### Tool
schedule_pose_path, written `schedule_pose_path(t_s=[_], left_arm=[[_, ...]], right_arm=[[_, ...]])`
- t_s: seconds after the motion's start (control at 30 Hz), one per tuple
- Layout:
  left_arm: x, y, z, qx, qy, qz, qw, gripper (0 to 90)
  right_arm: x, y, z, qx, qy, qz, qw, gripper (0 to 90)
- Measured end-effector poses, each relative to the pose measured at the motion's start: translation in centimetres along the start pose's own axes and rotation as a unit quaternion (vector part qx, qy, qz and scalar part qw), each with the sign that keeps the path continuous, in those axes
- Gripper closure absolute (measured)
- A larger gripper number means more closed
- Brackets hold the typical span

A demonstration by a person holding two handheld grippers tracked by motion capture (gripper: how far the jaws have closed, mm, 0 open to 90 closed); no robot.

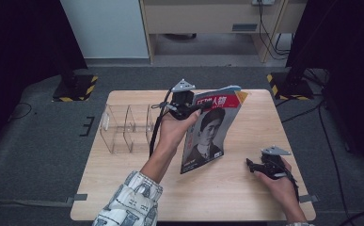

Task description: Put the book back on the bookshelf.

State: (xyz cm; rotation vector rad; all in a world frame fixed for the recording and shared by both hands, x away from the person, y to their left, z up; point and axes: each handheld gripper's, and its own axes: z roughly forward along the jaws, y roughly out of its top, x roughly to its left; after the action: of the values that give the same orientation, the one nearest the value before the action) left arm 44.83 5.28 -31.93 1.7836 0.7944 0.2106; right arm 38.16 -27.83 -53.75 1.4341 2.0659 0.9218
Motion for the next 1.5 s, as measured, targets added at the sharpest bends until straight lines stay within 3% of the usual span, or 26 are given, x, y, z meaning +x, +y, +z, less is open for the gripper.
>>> schedule_pose_path(t_s=[0.4, 0.67, 1.5], left_arm=[[-0.1, -0.3, -0.5, -0.001, -0.001, -0.002, 1.0000, 86.5], [0.4, -0.5, -1.3, -0.008, -0.002, -0.014, 0.9999, 86.4], [0.2, -1.6, -3.3, -0.013, -0.011, -0.012, 0.9998, 86.5]], right_arm=[[0.0, 0.0, 0.0, 0.000, 0.000, 0.000, 1.0000, 25.6], [0.1, 0.0, 0.0, 0.000, 0.001, 0.003, 1.0000, 25.6], [0.1, 0.0, 0.0, 0.000, 0.002, 0.005, 1.0000, 25.6]])
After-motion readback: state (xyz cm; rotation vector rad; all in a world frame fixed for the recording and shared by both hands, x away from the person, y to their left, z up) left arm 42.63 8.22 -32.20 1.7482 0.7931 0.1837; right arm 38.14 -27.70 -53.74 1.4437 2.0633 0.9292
